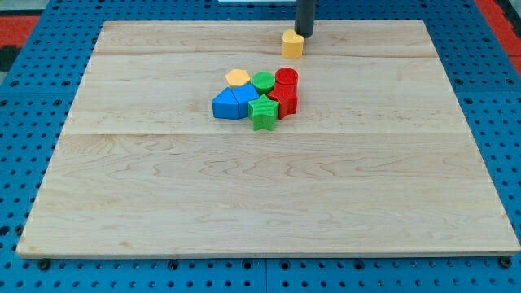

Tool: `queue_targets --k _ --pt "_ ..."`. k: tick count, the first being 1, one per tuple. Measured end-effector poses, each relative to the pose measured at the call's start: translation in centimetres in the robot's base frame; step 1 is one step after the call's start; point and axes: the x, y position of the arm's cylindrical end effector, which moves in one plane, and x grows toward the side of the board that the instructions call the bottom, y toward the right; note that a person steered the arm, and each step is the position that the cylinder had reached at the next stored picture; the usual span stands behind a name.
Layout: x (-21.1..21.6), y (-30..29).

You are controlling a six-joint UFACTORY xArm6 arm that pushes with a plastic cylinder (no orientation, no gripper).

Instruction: Move the yellow heart into the group of blocks

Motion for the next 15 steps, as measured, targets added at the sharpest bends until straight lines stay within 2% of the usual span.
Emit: queue_targets --k 1,2,3,5,6,7,8,9,10,11,13,15 --pt "4.0 -4.0" --pt "4.4 -4.1" --pt "0.8 -3.6" --pt "4.1 -2.6" --pt "2.0 -3.2" --pt "1.8 -6.7" --pt "5.9 -6.3" --pt "6.4 -5.5" --pt "2.6 -2.9" --pt "4.2 3.4" --pt "8.3 1.9" --pt "10.1 1.7"
